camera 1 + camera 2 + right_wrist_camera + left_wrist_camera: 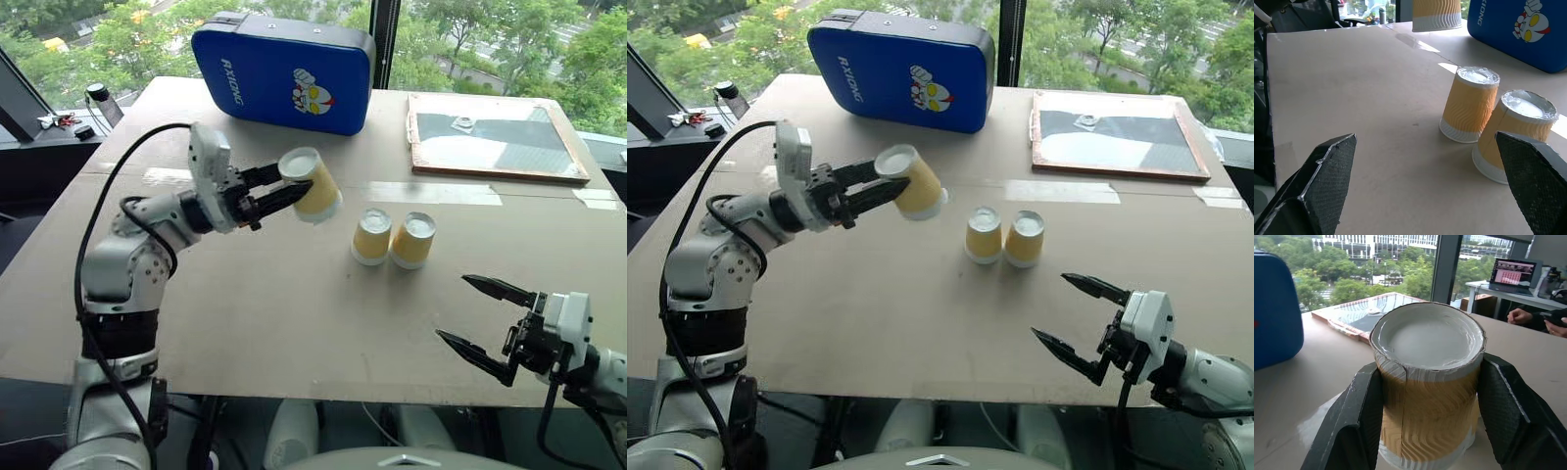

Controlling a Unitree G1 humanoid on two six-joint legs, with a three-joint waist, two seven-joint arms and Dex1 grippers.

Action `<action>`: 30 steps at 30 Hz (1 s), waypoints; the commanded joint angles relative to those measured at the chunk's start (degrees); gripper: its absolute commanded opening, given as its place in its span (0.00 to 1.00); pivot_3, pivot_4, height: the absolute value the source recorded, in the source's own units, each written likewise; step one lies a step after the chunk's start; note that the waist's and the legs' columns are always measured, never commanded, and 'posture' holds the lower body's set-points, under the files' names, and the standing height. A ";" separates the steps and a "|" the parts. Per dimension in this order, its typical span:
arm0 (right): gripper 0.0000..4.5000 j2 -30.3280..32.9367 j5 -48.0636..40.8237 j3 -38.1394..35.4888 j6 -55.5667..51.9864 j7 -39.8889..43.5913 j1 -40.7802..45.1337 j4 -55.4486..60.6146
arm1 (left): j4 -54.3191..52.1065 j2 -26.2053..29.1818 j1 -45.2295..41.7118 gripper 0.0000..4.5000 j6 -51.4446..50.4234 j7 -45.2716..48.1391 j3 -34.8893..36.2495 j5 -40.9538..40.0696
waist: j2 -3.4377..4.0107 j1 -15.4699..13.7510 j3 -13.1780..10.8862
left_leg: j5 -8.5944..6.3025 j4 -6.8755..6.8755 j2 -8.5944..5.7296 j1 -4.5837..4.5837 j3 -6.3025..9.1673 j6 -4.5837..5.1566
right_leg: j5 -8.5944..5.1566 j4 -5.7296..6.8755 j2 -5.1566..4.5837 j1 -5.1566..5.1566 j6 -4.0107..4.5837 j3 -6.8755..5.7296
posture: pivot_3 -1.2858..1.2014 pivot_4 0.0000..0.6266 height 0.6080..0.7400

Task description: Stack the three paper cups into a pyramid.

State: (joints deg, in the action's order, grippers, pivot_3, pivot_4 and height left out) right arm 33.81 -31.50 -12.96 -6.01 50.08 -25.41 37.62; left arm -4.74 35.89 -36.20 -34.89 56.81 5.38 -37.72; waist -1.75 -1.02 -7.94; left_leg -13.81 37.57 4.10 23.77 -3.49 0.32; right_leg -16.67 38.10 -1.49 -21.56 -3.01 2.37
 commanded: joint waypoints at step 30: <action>1.00 3.97 -22.07 -29.22 -1.03 4.18 -11.83 4.60 | 23.34 -16.22 -19.77 0.50 8.59 8.36 -16.52 17.95 | 0.12 0.23 -0.07 | -0.01 -0.04 -0.02 0.02 0.13 0.02 | 0.00 -0.08 0.15 -0.01 0.01 0.14 | 0.52 0.24 1.00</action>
State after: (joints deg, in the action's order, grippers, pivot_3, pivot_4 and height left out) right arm 37.26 -51.90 -40.10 -6.67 53.53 -37.55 42.12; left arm 18.76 19.63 -54.75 -27.41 64.79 -11.25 -20.46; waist -1.64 -0.79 -8.01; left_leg -13.83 37.53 4.08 23.78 -3.37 0.34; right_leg -16.68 38.02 -1.34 -21.58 -2.99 2.51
